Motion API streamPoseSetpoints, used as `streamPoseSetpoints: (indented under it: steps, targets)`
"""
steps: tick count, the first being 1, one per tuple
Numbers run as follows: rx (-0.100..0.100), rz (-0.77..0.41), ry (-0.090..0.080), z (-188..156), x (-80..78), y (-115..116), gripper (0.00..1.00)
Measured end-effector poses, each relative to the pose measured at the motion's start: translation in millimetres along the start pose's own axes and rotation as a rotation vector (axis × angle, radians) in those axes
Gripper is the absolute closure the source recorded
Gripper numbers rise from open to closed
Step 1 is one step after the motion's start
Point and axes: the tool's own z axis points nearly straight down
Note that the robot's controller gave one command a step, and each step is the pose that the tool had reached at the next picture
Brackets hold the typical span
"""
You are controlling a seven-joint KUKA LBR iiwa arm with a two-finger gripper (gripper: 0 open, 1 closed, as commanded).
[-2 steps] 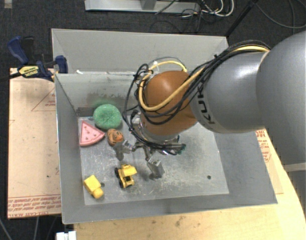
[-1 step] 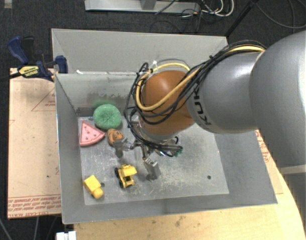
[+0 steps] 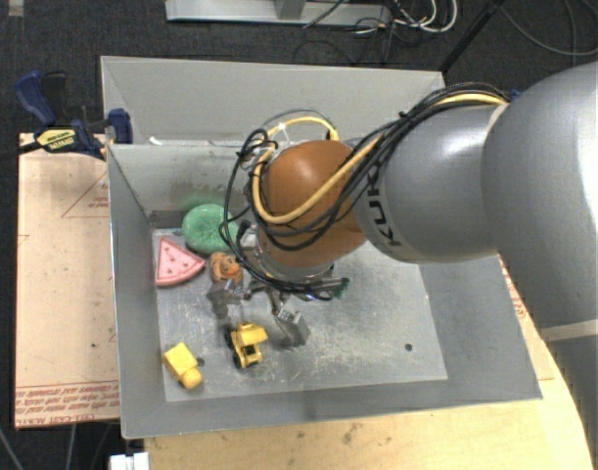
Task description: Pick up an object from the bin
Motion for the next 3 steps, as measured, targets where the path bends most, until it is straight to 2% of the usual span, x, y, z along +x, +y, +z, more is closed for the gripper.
streamPoseSetpoints:
  steps: [1, 2, 3]
  targets:
    - [-0.002, -0.206, 0.002, 11.2, 1.7, 25.2, 0.00]
    - [-0.002, -0.212, -0.001, 14.3, 1.4, 32.3, 1.00]
    - [-0.002, -0.212, -0.001, 14.0, 1.3, 32.2, 1.00]
